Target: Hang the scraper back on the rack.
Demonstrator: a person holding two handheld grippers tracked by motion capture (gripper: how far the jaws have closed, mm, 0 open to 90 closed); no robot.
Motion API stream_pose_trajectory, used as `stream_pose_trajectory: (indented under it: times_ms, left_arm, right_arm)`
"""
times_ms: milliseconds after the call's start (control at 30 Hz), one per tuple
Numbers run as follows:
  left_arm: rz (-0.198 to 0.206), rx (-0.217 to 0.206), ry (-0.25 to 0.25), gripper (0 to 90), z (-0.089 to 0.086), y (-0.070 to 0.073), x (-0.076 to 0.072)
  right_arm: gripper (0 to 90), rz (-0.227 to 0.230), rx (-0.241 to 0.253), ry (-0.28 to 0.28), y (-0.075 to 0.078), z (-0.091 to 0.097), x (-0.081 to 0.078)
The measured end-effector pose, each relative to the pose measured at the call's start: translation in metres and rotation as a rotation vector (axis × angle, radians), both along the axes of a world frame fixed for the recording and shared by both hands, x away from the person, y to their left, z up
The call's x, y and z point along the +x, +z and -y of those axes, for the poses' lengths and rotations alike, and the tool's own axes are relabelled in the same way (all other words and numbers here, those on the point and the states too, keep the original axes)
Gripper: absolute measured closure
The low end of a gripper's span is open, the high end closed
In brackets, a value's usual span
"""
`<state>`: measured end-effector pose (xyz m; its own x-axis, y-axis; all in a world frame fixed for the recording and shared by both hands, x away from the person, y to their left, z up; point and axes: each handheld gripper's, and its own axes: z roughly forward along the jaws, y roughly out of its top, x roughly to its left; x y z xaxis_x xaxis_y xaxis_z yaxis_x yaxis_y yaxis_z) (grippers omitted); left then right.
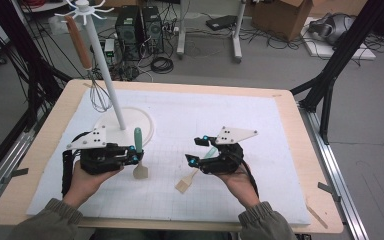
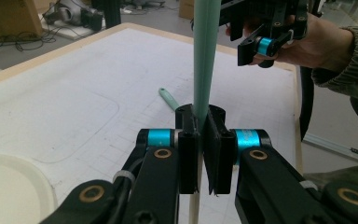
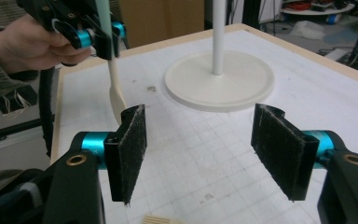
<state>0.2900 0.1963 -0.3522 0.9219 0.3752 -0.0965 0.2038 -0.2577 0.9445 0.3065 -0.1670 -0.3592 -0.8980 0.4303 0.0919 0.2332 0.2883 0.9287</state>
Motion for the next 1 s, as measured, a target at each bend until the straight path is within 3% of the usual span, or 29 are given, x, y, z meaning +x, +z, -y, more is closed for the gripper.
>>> stream_pose_trajectory:
  times_ms: [333, 533, 1000]
  left_arm:
    - [0.006, -0.001, 0.01, 84.2, -0.003, 0.002, 0.001]
    - [0.007, -0.006, 0.019, 84.2, -0.006, 0.003, 0.001]
    - [0.005, -0.023, 0.031, 84.2, -0.011, 0.006, 0.004]
  right_arm:
    - [32.5, -0.005, -0.003, -0.026, -0.007, 0.016, -0.003]
    - [31.3, -0.002, -0.032, -0.05, -0.015, 0.024, -0.003]
    - [30.1, -0.023, -0.023, -0.084, -0.026, 0.039, -0.004]
